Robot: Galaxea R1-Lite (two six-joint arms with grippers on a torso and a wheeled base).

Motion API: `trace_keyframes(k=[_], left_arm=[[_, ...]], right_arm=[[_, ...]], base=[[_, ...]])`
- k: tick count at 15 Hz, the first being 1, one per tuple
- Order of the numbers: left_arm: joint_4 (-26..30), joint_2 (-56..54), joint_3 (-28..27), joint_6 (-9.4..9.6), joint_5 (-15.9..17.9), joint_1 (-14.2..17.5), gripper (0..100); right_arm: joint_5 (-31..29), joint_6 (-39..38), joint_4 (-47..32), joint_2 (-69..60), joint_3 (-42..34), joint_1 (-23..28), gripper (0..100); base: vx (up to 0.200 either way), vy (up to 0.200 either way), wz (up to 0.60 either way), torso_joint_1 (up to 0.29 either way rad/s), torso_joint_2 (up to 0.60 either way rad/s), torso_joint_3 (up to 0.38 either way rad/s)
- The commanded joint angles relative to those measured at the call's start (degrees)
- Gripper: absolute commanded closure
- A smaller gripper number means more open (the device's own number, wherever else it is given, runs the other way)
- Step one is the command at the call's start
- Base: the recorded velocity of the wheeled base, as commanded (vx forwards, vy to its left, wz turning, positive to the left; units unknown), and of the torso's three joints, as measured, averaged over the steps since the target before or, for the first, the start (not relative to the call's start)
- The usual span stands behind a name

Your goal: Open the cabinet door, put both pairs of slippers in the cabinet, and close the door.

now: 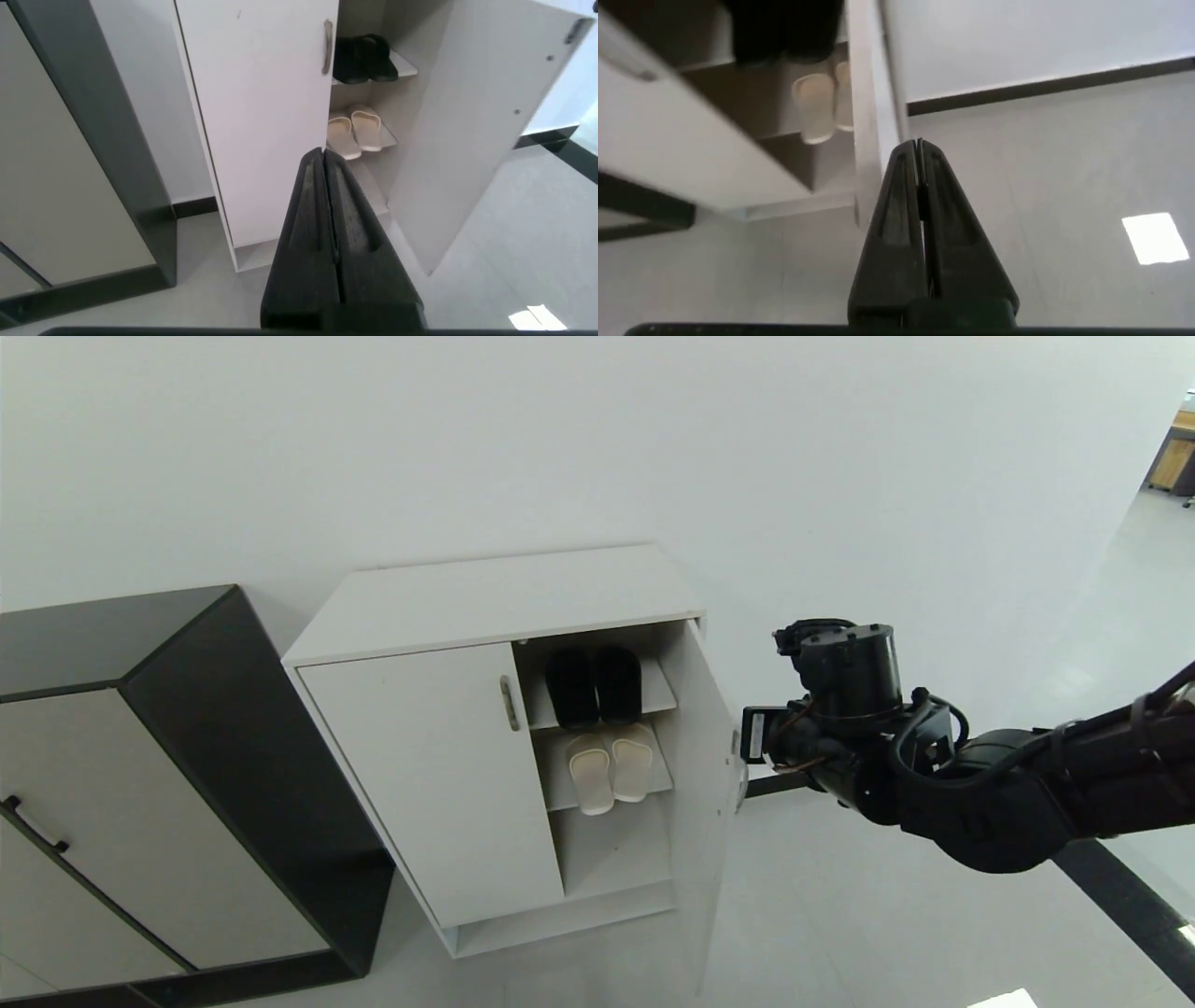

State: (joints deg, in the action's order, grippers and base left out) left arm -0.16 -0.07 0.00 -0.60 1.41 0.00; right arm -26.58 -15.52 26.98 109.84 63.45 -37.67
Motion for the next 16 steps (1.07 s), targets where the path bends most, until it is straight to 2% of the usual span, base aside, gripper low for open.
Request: trace_keyframes(k=[1,4,9,16], left_arm=[[-0.02,0.07,0.00,-0.02,-0.01,0.00,100],[-0.02,0.07,0.00,-0.11,-0.01,0.00,100],[-0.02,0.07,0.00,-0.02,-0.01,0.00,100],[-0.02,0.07,0.00,-0.11,-0.01,0.00,100]], right_arm=[[0.21,0.23,0.62,-2.87,-2.72,-2.76,100],[0.21,2.60,1.76,-2.87,-5.62,-4.25,100],[0.30,2.60,2.20,-2.43,-5.88,-4.43,100],[0.21,2.60,2.29,-2.17,-5.88,-4.43,100]], base=[[0.000,0.000,0.00,0.000,0.00,0.000],[0.000,0.000,0.00,0.000,0.00,0.000],[0.000,0.000,0.00,0.000,0.00,0.000],[0.000,0.000,0.60,0.004,0.00,0.000]])
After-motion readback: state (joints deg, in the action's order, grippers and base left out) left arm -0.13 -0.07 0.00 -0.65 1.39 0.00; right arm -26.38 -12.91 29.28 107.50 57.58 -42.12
